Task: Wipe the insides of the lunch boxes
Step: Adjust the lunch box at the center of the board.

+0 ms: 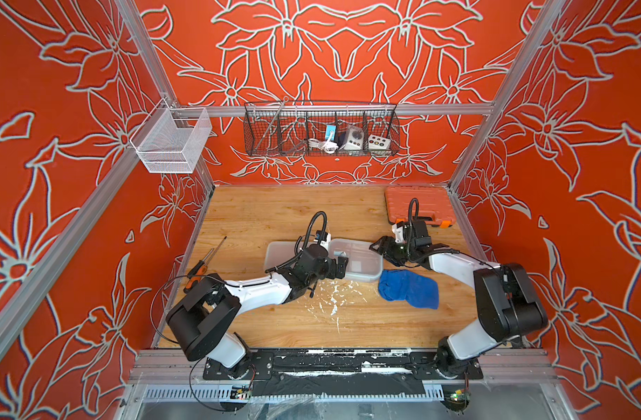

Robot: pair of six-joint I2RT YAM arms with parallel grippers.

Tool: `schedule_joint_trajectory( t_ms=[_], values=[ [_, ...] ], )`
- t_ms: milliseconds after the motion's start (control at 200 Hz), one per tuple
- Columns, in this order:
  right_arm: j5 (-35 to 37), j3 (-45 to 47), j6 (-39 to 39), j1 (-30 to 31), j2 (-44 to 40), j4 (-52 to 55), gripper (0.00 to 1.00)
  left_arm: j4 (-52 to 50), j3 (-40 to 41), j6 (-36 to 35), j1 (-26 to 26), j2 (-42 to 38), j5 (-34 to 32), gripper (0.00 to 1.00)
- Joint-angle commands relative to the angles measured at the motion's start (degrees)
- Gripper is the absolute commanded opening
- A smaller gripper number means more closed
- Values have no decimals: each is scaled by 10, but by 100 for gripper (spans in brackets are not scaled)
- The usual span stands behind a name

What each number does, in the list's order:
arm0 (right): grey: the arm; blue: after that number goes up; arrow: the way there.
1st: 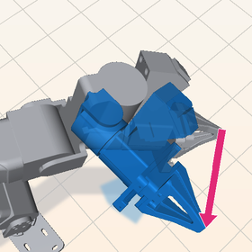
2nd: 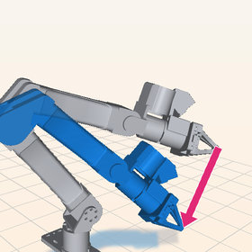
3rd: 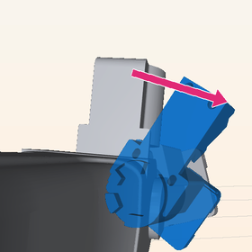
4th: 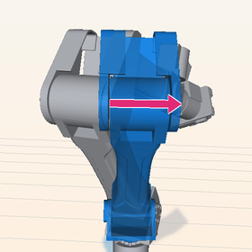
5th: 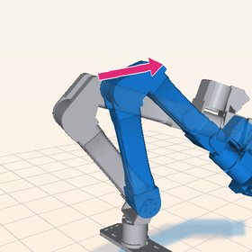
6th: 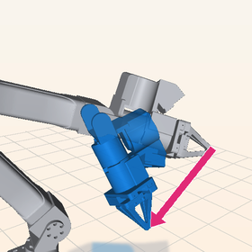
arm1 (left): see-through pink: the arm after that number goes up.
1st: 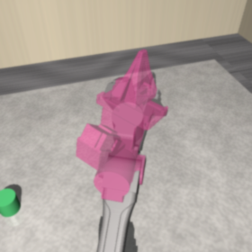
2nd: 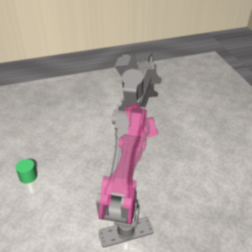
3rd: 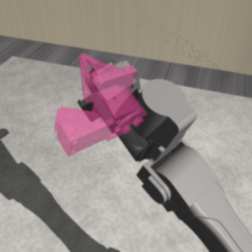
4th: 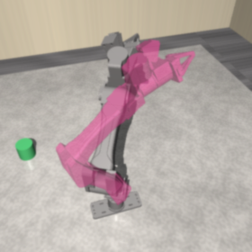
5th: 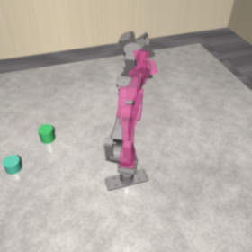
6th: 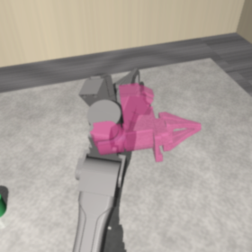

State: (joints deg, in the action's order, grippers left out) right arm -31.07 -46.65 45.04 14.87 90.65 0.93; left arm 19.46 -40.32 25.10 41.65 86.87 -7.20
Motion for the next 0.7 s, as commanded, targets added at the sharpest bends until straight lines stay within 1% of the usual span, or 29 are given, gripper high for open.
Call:
schedule_joint_trajectory(
  t_ms=[0, 110, 195, 415, 525, 650, 696],
  values=[
    [-13, -27, -5, 9, 13, -5, 67, -65, -1, 21, -8, 16, -37, 99],
    [-12, -41, -4, 11, 24, -8, 67, -77, 7, 30, -20, 13, -43, 99],
    [-14, -56, -7, 12, 34, -5, 67, -74, 13, 32, -29, 9, -35, 99],
    [-11, -93, -20, 12, 57, 11, 67, -86, -2, 23, -30, 9, -23, 99],
    [20, -106, -53, 12, 47, 63, 69, -99, -14, 22, -30, 8, -16, 99],
    [64, -97, -88, 11, 6, 108, 70, -118, -21, 30, -27, -5, -2, 99],
    [75, -92, -97, 11, -10, 122, 71, -140, -27, 33, -25, -11, -11, 99]
  ],
)
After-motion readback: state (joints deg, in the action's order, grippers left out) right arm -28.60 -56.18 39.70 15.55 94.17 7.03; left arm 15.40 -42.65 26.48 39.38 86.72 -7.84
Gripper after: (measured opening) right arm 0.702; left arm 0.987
